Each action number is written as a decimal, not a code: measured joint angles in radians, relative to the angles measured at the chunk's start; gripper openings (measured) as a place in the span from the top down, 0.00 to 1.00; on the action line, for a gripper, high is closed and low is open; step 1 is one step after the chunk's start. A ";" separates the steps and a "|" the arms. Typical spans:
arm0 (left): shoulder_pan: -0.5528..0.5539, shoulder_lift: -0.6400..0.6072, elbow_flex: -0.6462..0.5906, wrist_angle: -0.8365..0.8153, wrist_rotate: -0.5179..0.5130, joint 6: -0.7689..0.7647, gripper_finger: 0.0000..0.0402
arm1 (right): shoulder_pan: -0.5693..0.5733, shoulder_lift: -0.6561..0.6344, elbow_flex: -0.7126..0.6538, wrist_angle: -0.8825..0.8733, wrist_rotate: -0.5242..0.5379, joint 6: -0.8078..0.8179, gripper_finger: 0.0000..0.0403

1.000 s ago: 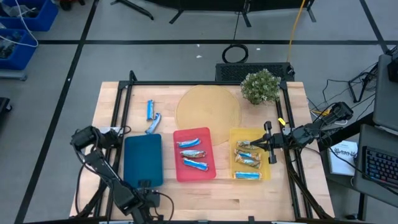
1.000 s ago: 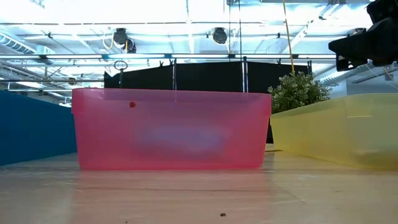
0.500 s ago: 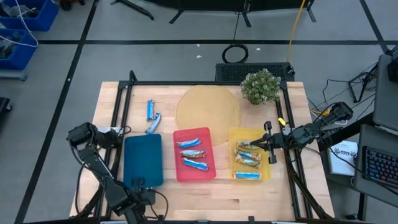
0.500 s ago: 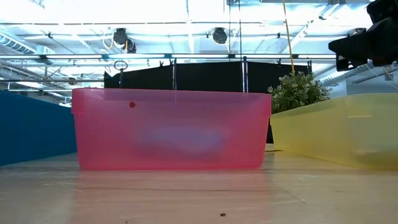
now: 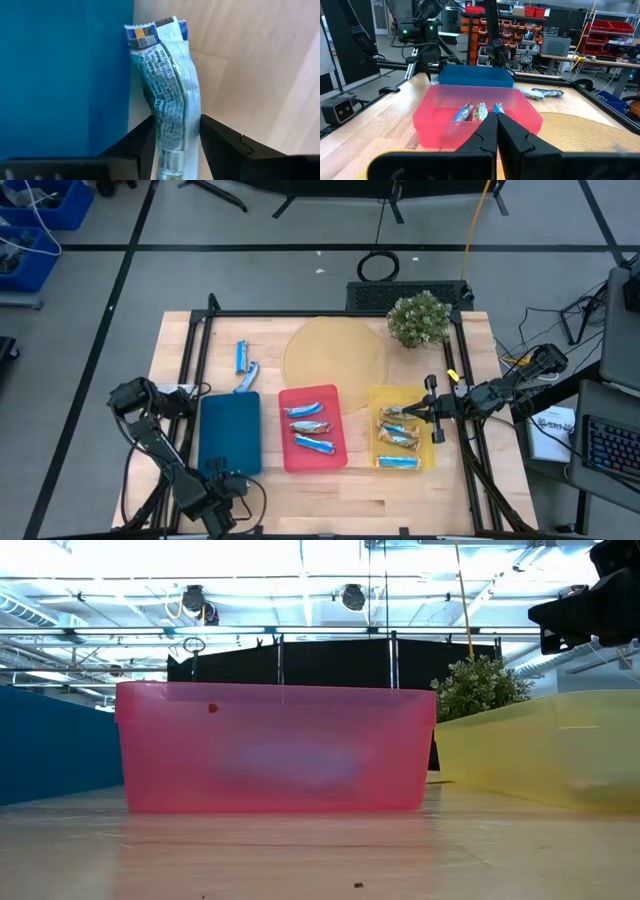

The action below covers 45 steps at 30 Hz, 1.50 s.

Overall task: Pick and place Granola Bars by type
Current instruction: Put the bottom blue granola bar into the blue bin

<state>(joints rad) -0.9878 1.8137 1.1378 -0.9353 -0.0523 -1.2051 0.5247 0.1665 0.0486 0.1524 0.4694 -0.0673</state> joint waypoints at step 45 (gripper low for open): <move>0.424 -0.734 -0.377 -0.211 -0.156 0.491 0.99 | 0.000 0.000 0.000 0.000 0.000 0.000 1.00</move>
<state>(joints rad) -0.5641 1.0796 0.7610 -1.1461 -0.2085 -0.7143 0.5246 0.1666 0.0490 0.1521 0.4694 -0.0673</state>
